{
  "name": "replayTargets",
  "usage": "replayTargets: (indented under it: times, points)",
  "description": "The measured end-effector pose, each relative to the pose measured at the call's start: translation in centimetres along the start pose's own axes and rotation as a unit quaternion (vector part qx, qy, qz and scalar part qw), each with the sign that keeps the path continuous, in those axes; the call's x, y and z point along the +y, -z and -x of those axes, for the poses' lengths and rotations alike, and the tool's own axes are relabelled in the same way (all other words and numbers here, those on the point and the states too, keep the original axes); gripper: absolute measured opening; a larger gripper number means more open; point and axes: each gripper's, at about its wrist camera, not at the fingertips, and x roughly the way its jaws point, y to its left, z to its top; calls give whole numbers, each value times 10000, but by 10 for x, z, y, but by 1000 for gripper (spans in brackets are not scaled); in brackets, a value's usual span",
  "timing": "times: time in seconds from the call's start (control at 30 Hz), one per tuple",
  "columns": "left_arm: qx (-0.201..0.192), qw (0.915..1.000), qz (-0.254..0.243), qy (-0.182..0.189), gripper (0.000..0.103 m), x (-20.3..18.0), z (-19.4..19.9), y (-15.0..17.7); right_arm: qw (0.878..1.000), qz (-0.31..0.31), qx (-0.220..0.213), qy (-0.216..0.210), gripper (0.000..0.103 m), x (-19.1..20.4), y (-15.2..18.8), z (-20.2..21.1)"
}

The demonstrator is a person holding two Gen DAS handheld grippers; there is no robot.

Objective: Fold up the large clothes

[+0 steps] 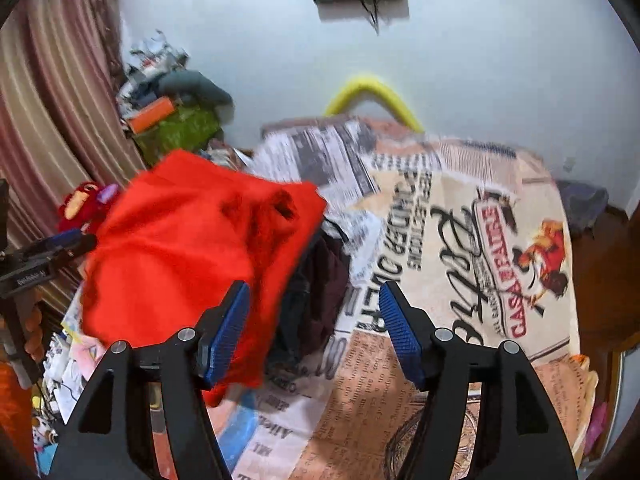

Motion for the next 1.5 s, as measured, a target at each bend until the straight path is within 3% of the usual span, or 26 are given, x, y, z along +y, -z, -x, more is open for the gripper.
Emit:
replayTargets:
  times: [0.2,0.37,0.53,0.73,0.97,1.0,1.07,1.2,1.27,1.5]
  points:
    - [-712,9970,-218,204,79,-26,89,10,9956,228,-862,-281,63,36,3,70]
    - [-1581,9860,-438,308,79,-55,179,28,9834,465,-1684,-499,63,66,21,143]
    - [-2545,9647,-618,290,79,-86,267,68,9660,705,-2412,-600,63,90,49,204]
    - [-3264,9426,-702,71,79,-115,325,127,9430,845,-3171,-554,63,107,97,263]
    - [-3450,9374,-486,4,86,-127,346,169,9341,935,-3431,-327,64,115,128,278]
    - [-3454,9372,-478,-17,91,-128,347,173,9340,905,-3445,-286,66,116,131,277]
    - [-3485,9363,-433,-15,99,-127,348,179,9348,816,-3447,-259,85,115,135,277]
    - [-3496,9364,-298,-66,102,-124,349,183,9374,701,-3411,-68,90,115,133,271]
    - [-3495,9365,-279,-95,103,-124,349,186,9400,665,-3346,5,99,114,134,272]
    - [-3445,9385,-180,-101,103,-125,345,192,9416,597,-3314,70,101,112,137,270]
